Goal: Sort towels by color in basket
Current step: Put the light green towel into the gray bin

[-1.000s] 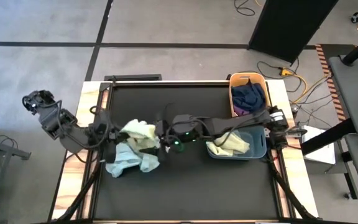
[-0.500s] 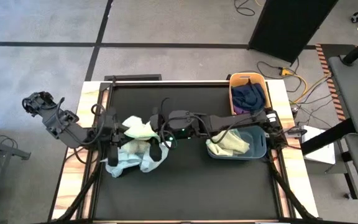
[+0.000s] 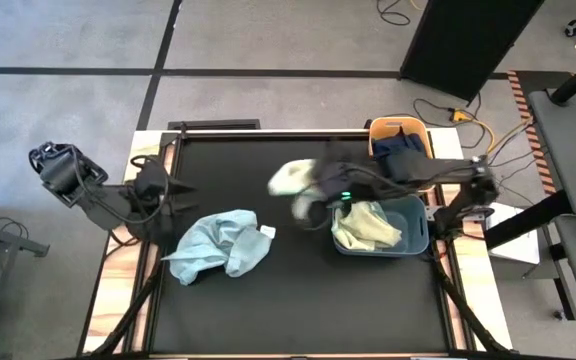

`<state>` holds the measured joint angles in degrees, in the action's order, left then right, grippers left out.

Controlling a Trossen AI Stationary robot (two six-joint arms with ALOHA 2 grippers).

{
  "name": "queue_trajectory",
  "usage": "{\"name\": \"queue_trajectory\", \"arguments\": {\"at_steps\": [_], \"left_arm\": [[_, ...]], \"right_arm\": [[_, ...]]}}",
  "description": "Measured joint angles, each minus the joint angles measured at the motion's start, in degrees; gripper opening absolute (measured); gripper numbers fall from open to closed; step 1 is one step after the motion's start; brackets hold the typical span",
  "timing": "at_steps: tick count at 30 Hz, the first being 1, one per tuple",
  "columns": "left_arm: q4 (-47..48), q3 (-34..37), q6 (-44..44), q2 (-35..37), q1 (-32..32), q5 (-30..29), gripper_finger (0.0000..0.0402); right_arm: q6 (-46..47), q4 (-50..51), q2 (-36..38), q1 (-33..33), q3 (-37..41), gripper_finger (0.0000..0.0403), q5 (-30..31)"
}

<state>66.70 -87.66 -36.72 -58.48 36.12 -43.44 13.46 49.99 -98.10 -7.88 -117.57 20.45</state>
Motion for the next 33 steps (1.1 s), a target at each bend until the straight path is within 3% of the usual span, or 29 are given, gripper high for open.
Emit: {"name": "queue_trajectory", "arguments": {"at_steps": [3,8,13,17,20,24,28,33], "left_arm": [[5.8,-0.4,-3.6,0.4,0.0,0.0,0.0175],[7.6,1.4,-5.7,0.8,0.0,0.0,0.0193],[7.4,2.4,-5.8,0.1,0.0,0.0,0.0194],[7.2,3.1,-5.8,-0.4,0.0,0.8,0.0194],[6.8,3.5,-5.9,-0.5,0.0,2.0,0.0194],[6.4,3.6,-5.9,-0.6,0.0,2.2,0.0194],[5.5,3.7,-6.0,-0.7,0.0,2.0,0.0194],[3.1,4.2,-6.2,-0.9,0.0,1.2,0.0194]], "right_arm": [[10.8,17.4,4.3,-0.7,0.3,0.0013,4.1],[31.9,40.8,12.2,-5.9,4.1,0.0013,11.9],[43.5,39.5,22.8,-11.0,17.3,0.0013,9.0],[49.0,40.2,31.0,-11.4,28.9,0.0013,-0.1],[46.8,40.0,35.9,-11.0,36.4,0.0013,-6.0],[44.1,40.3,42.4,-10.4,43.5,0.0013,-5.4],[42.8,40.1,46.0,-9.9,50.8,0.0013,-8.5],[50.7,36.3,45.7,-9.9,60.6,0.0013,-17.4]]}}
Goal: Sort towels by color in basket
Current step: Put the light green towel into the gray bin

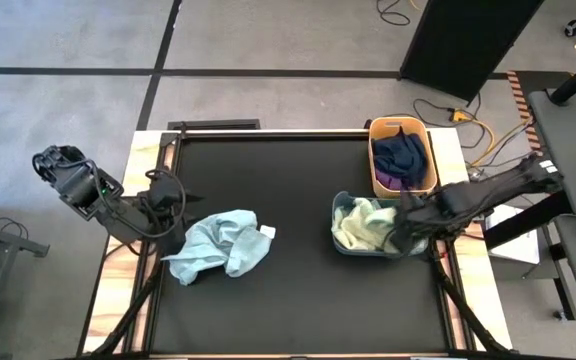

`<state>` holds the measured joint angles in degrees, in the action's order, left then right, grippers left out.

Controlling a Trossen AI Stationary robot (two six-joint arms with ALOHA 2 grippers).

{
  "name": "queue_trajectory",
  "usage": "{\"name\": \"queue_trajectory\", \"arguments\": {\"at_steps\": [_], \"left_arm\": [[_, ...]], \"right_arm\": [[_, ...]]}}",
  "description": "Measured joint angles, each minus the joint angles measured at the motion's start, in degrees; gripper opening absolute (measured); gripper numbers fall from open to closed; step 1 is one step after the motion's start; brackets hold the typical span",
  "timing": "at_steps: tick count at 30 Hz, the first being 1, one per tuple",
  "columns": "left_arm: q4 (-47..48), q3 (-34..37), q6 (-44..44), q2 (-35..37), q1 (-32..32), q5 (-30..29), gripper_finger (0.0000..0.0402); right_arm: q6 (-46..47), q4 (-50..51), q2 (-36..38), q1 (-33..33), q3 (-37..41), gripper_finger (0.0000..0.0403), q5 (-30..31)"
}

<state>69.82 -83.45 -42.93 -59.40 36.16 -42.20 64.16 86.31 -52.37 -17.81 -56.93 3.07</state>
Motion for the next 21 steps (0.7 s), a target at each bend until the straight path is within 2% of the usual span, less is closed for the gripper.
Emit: {"name": "queue_trajectory", "arguments": {"at_steps": [4,7,11,13,17,21], "left_arm": [[-0.9,0.4,0.3,-0.6,0.0,-1.3,0.0194],[-0.9,0.4,0.2,-1.1,0.0,-1.7,0.0194],[-1.1,0.4,-0.5,-1.8,0.0,-1.4,0.0194],[-1.1,0.4,-1.7,-2.0,0.0,0.6,0.0195],[0.6,0.4,-5.5,-2.1,0.0,4.5,0.0195],[4.7,0.7,-10.1,-2.2,0.0,7.5,0.0195]], "right_arm": [[8.8,-16.6,-3.0,0.2,8.3,0.0013,-5.9],[18.0,-25.9,-7.1,0.8,12.6,0.0013,-6.4],[26.5,-19.0,-13.8,2.7,15.5,0.0013,-3.7],[27.9,-17.5,-16.4,3.9,15.8,0.0013,-4.5],[21.9,-18.1,-19.6,5.4,15.7,0.0034,-9.4],[17.1,-10.8,-19.5,5.8,10.8,0.0097,-11.1]]}}
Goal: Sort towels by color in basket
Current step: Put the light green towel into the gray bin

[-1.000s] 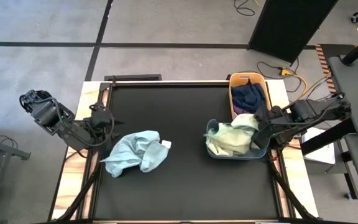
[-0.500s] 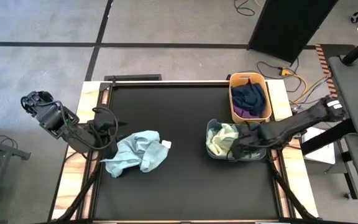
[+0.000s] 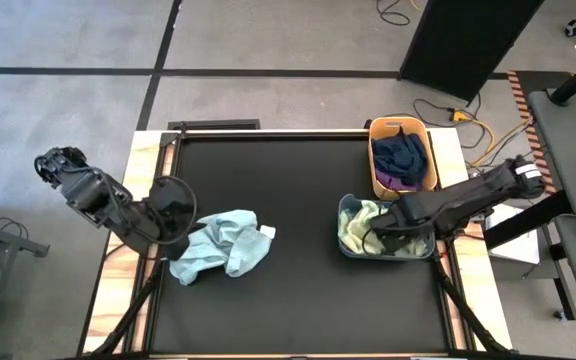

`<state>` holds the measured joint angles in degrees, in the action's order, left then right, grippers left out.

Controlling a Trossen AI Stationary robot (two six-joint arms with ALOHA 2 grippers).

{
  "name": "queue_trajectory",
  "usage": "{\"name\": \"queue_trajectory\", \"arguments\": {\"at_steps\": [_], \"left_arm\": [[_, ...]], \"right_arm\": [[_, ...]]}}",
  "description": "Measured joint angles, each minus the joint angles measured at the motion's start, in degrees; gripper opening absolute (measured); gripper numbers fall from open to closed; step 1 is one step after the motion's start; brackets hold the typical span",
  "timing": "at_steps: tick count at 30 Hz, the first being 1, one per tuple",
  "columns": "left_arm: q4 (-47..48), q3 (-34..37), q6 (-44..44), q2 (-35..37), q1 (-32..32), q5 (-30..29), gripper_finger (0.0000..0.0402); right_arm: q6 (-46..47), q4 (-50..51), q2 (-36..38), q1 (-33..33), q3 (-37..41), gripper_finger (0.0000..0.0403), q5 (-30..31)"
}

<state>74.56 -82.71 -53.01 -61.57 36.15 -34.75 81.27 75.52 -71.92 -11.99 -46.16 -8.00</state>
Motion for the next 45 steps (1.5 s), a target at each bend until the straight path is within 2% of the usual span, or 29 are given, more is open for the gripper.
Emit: {"name": "queue_trajectory", "arguments": {"at_steps": [6,9,12,15,18,20,24,29,32,37,41,45], "left_arm": [[5.0,0.1,-4.6,-0.8,0.0,-0.8,0.0195],[6.4,0.1,-6.3,-1.5,0.0,-2.3,0.02],[6.8,0.1,-7.4,-2.4,-0.1,-2.7,0.0215],[7.0,0.4,-8.2,-3.2,0.0,-2.4,0.0231],[7.3,1.7,-9.9,-3.7,-0.1,-2.6,0.0248],[7.4,3.6,-11.9,-3.6,-0.3,-2.7,0.0258],[6.7,9.6,-17.6,-2.8,-0.4,-1.2,0.0273],[-0.3,19.0,-19.6,-2.2,-0.4,2.9,0.0275],[-5.9,24.3,-20.3,-2.1,-0.4,4.5,0.0275],[-14.4,30.7,-22.6,-2.2,-0.9,7.3,0.0275],[-16.5,34.0,-24.4,-2.2,-1.5,7.4,0.0276],[-21.3,38.0,-23.3,-2.2,-4.0,10.6,0.0278]], "right_arm": [[-5.3,14.7,2.7,-0.1,-15.6,0.0205,2.6],[-8.7,13.2,4.4,-0.1,-21.9,0.0245,3.4],[-7.8,10.7,4.8,0.0,-26.0,0.0272,4.3],[-4.1,9.1,4.5,0.0,-27.8,0.0285,12.3],[4.5,9.5,3.7,0.1,-26.6,0.0285,22.7],[8.5,9.2,2.7,0.8,-24.0,0.028,24.9],[12.8,3.4,0.5,2.8,-14.2,0.0262,24.3],[13.4,-22.7,-2.1,5.9,1.3,0.0245,17.3],[13.8,-32.2,-4.8,6.3,5.9,0.024,16.1],[11.5,-27.9,-6.1,6.3,4.8,0.024,13.4],[7.3,-17.6,-2.3,6.1,0.1,0.0254,11.4],[1.9,-9.5,2.6,6.1,-7.5,0.0277,11.7]]}}
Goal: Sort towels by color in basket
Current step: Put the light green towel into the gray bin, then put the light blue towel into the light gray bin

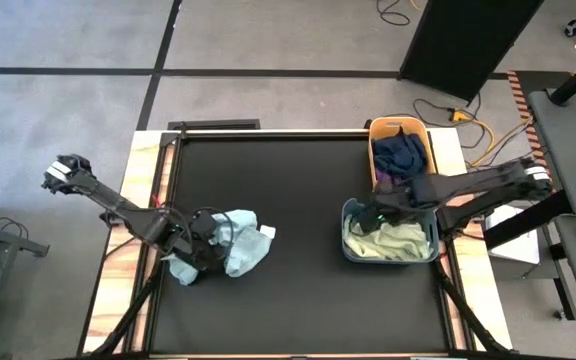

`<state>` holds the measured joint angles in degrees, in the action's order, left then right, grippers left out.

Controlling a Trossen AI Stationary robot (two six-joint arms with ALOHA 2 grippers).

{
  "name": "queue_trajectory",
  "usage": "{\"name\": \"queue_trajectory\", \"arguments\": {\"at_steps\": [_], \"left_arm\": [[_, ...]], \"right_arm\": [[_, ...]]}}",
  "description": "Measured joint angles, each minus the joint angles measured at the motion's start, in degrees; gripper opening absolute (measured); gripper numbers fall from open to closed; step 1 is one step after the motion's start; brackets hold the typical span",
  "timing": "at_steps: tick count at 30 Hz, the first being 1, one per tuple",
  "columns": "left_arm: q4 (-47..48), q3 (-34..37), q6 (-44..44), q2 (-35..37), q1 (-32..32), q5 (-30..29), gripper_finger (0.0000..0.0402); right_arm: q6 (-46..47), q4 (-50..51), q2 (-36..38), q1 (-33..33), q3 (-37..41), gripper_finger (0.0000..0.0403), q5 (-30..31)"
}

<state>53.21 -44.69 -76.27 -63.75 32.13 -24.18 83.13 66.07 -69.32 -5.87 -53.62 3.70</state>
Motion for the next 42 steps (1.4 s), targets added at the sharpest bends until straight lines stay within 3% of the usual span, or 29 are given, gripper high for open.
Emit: {"name": "queue_trajectory", "arguments": {"at_steps": [4,7,12,15,18,21,24,29,33,36,42], "left_arm": [[-13.4,7.9,2.6,-0.3,-3.9,0.9,0.0278],[-25.4,14.5,4.2,-1.7,-7.6,1.7,0.0278],[-34.7,19.8,2.8,-7.8,-13.5,1.1,0.0272],[-38.0,19.8,3.0,-12.7,-15.5,-1.3,0.0249],[-42.0,19.1,4.2,-17.6,-16.5,-2.8,0.0198],[-42.7,16.4,4.3,-21.0,-16.7,-2.3,0.0108],[-44.8,12.6,7.5,-21.4,-17.6,2.4,0.0021],[-50.8,2.7,18.9,-16.1,-20.7,4.2,0.0009],[-52.3,-7.0,32.9,-10.3,-21.7,4.0,0.0005],[-51.5,-14.3,40.8,-7.9,-22.9,4.3,0.0003],[-50.7,-26.4,50.9,-9.5,-24.2,11.7,0.0002]], "right_arm": [[-5.0,1.8,3.9,0.0,-7.1,0.0303,0.7],[-8.2,0.7,5.1,-0.4,-11.7,0.0321,4.4],[-17.2,-7.4,5.1,-1.9,-17.5,0.0335,11.7],[-23.4,-16.3,4.1,-2.5,-18.6,0.0334,13.0],[-30.0,-25.7,2.6,-2.9,-19.1,0.0327,13.1],[-37.4,-34.0,0.9,-2.9,-19.2,0.0322,12.9],[-44.2,-39.0,-0.5,-2.9,-19.2,0.0315,12.9],[-48.7,-39.8,-2.3,-2.9,-19.2,0.0309,12.8],[-53.1,-42.2,-2.9,-3.1,-19.2,0.0317,9.4],[-59.6,-48.6,-3.3,-3.9,-19.2,0.0324,9.4],[-69.4,-63.8,-6.7,-4.1,-21.4,0.032,10.6]]}}
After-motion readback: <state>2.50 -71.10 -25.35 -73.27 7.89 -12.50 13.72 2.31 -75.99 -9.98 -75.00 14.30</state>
